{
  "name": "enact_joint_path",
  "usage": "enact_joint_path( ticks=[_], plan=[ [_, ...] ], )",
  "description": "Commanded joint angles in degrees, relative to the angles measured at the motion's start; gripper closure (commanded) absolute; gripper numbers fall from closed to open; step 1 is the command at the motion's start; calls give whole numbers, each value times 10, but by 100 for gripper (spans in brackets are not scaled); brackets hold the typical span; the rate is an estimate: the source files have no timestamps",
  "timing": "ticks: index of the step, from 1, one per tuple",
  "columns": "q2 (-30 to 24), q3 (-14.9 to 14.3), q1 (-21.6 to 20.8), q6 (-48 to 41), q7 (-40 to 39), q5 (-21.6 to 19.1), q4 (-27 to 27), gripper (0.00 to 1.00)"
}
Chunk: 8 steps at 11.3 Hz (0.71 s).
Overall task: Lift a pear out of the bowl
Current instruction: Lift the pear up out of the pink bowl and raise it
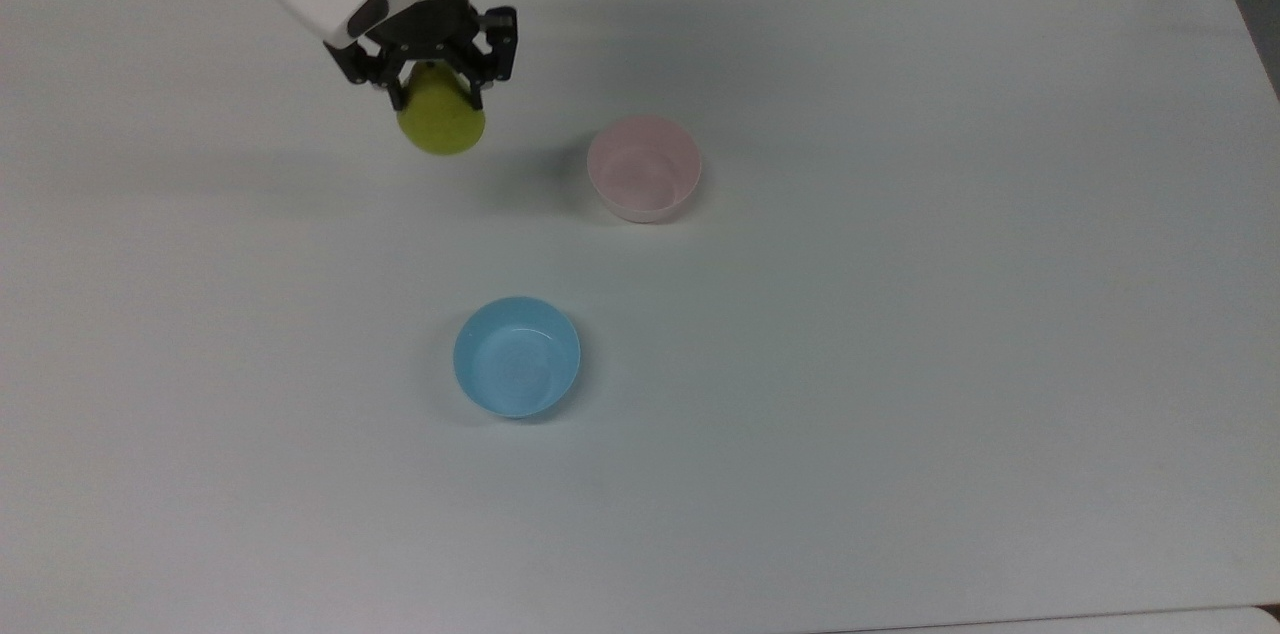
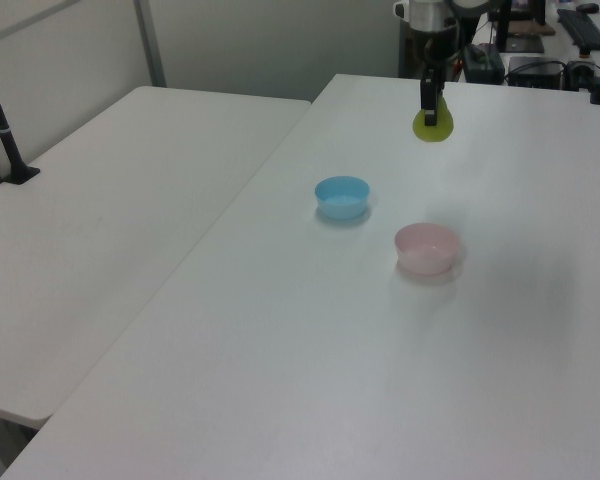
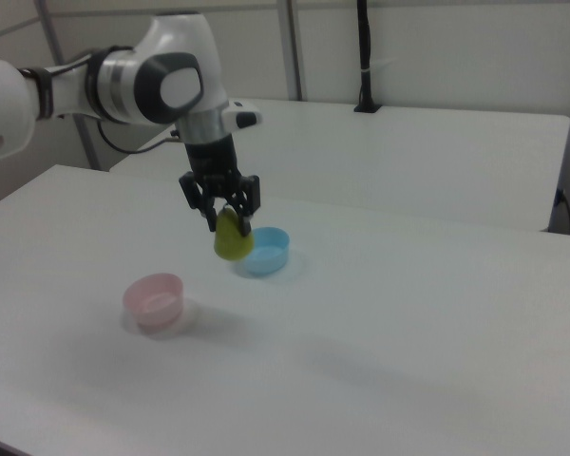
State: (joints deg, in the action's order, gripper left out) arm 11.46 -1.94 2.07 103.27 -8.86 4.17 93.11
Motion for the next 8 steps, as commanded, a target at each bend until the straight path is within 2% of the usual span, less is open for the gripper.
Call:
enact_joint_path(
  ticks=[1,8],
  plan=[
    [20,-1,8,52,-12,-6,33,69],
    [84,-1,6,137,-9,-4,75,67]
  ],
)
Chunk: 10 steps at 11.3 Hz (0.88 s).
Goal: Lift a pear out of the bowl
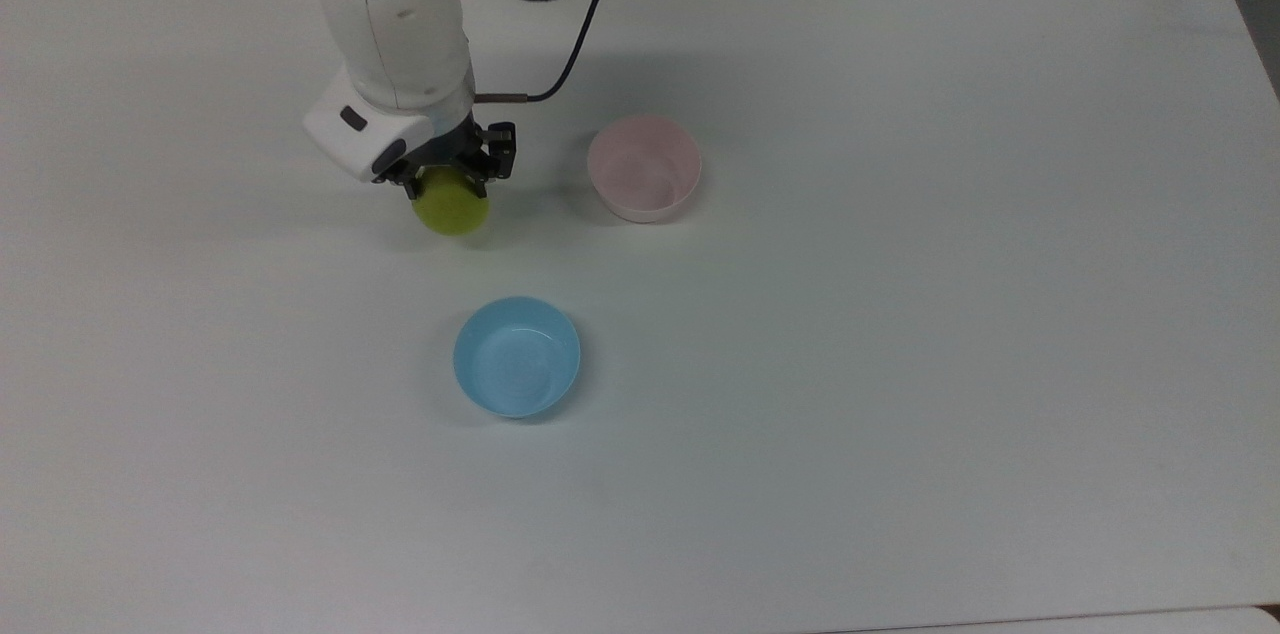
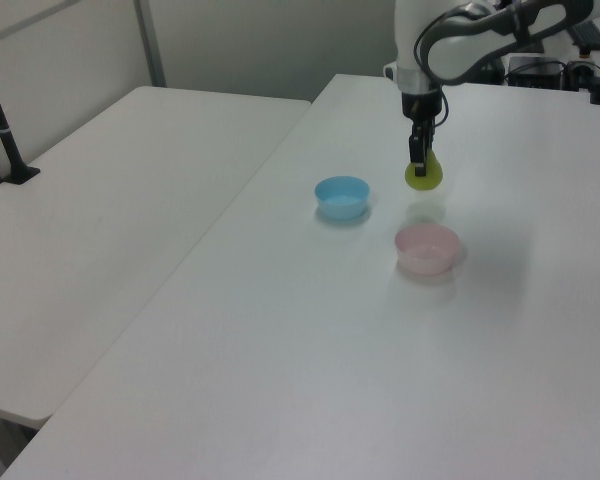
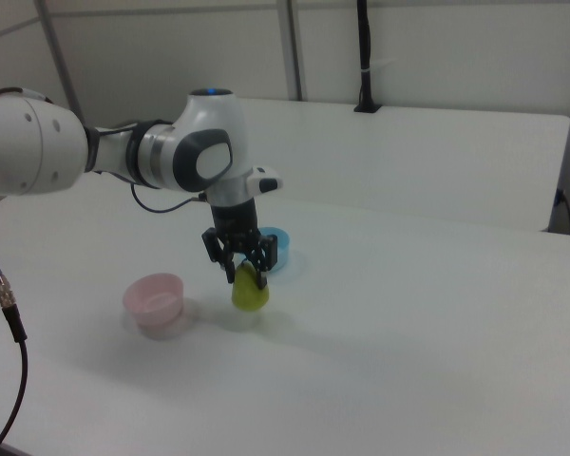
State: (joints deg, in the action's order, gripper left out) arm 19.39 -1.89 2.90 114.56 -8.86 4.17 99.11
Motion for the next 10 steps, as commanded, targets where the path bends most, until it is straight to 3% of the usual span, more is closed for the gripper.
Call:
enact_joint_path(
  ticks=[1,3,4,5,7,10],
  plan=[
    [11,-1,-3,24,-8,-3,14,63],
    [14,-1,-3,24,-8,4,14,46],
    [12,-1,-3,22,-6,4,14,12],
    [5,-1,-4,16,-5,4,12,0],
    [-28,2,-9,-5,21,4,9,0],
    [-70,1,-59,-61,128,10,-22,0]
  ],
)
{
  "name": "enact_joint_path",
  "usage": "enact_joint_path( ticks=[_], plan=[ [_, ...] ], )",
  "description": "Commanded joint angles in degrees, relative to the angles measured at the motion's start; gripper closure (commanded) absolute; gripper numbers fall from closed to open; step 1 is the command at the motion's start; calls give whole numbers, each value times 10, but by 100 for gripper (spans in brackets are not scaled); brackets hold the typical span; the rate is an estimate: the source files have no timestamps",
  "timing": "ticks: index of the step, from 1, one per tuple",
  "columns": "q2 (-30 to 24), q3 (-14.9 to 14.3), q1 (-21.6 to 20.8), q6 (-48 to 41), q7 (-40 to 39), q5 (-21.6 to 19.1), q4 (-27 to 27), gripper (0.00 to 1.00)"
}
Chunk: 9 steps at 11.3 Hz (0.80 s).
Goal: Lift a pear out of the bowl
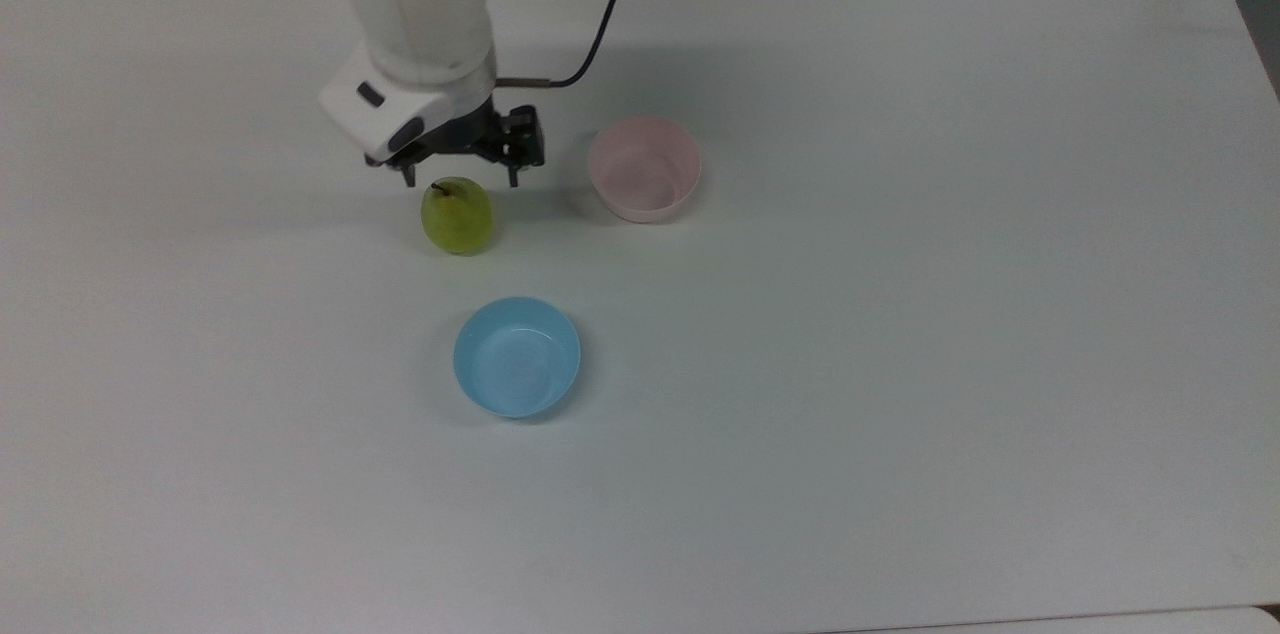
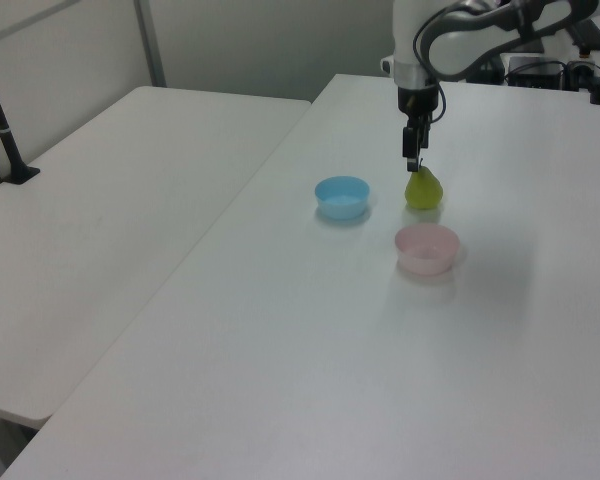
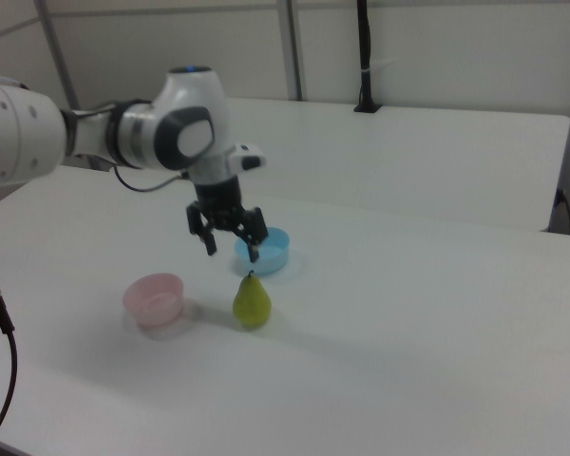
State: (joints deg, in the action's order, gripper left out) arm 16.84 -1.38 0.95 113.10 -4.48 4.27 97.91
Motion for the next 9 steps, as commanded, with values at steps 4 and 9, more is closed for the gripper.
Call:
enact_joint_path(
  ticks=[4,9],
  plan=[
    [-126,-6,-65,-133,111,-1,-11,0],
    [-156,-5,-64,-156,111,-7,-12,0]
  ],
)
